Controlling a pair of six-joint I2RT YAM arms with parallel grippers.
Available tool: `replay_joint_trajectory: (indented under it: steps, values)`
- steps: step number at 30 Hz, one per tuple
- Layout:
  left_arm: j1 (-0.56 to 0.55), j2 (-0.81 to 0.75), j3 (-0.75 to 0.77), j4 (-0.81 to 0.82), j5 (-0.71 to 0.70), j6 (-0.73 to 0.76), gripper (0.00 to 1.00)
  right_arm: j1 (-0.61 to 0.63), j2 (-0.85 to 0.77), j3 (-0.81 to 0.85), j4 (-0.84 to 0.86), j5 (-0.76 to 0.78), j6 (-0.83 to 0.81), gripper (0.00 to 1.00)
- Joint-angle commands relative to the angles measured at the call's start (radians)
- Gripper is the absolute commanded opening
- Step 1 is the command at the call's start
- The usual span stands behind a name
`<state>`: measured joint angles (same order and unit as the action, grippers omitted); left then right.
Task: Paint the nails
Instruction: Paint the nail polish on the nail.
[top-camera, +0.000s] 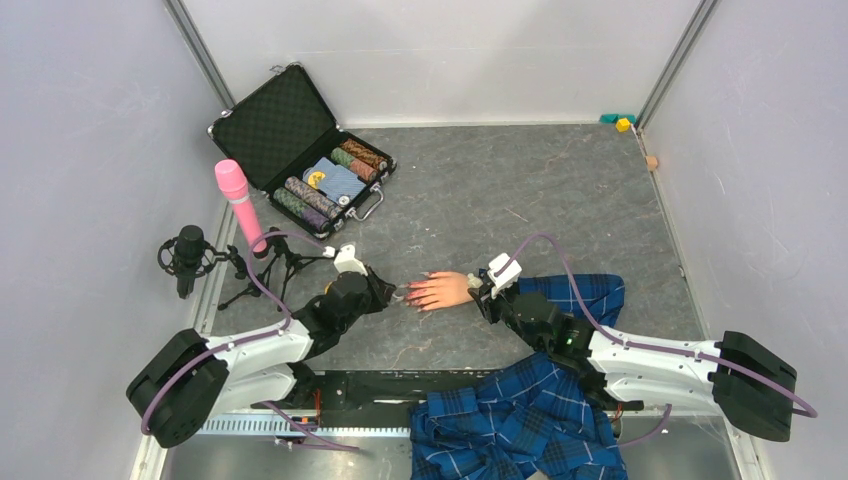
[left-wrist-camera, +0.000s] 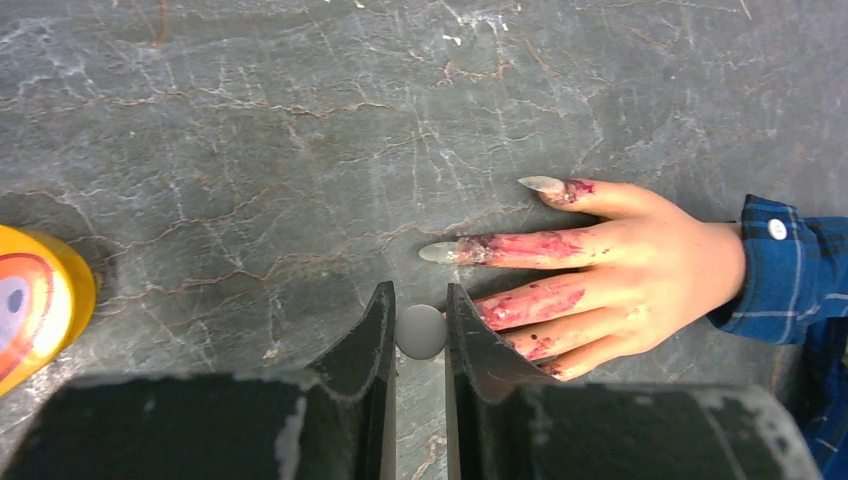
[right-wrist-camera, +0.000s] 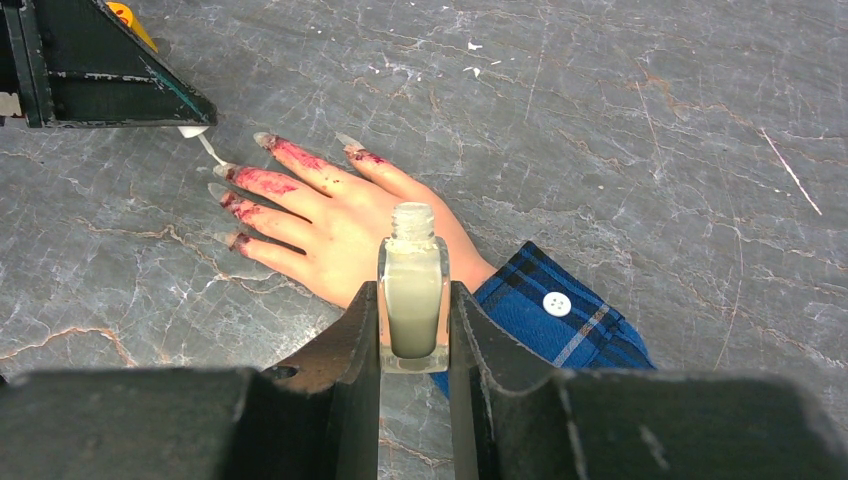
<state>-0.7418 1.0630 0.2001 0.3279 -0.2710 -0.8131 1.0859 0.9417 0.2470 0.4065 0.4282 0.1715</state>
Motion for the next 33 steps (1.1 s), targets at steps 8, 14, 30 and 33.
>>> replay_joint_trajectory:
  steps: [8, 14, 30, 33]
  values:
    - [-0.002, -0.061, 0.024, -0.039, -0.064, 0.006, 0.02, -0.001, 0.0, -0.004, 0.065, 0.0, 0.011, 0.0]
    - [-0.002, -0.073, 0.03, -0.058, -0.063, 0.017, 0.02, -0.001, -0.001, -0.004, 0.066, 0.002, 0.011, 0.0]
    - [-0.002, -0.002, 0.044, 0.01, -0.01, 0.032, 0.02, -0.001, 0.001, -0.003, 0.068, 0.004, 0.008, 0.0]
    - [-0.002, 0.003, 0.045, 0.018, -0.008, 0.034, 0.02, -0.001, 0.001, -0.003, 0.068, 0.003, 0.008, 0.0]
